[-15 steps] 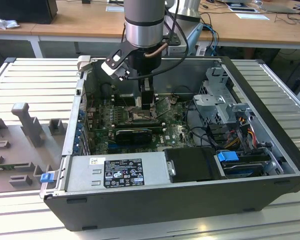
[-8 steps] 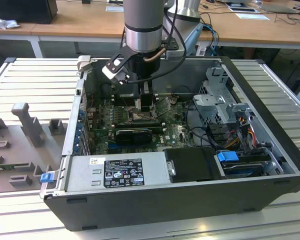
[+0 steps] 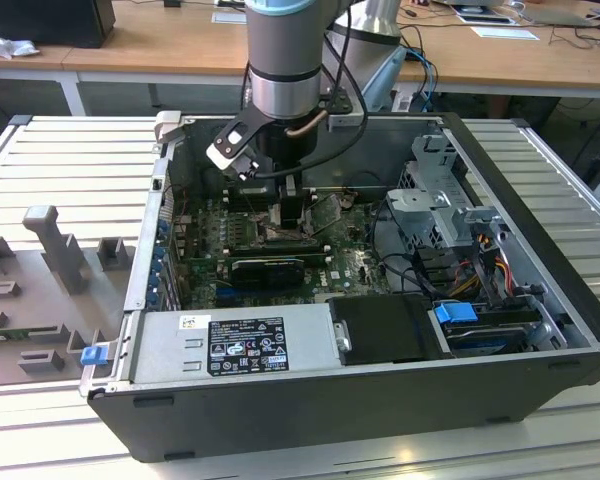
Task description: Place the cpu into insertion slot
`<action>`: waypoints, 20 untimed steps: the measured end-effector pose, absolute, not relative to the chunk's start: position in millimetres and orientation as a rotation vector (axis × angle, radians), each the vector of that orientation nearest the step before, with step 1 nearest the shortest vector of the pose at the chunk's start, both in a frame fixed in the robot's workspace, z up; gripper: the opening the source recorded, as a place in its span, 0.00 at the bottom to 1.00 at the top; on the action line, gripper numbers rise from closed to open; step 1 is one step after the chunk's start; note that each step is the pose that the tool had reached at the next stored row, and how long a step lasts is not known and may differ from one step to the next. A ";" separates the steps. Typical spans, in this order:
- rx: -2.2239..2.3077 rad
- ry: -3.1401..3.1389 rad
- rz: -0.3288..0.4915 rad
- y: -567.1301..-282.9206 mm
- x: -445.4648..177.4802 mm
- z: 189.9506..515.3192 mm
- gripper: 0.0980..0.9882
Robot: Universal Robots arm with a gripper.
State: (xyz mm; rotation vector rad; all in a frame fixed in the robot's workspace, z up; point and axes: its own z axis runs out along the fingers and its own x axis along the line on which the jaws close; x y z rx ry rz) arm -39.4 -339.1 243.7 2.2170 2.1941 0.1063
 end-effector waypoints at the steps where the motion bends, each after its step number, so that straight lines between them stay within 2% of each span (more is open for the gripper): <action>1: 2.218 2.195 0.107 -337.8 -39.4 242.3 0.48; 20: 2.227 2.193 0.106 -323.5 -43.5 206.3 0.48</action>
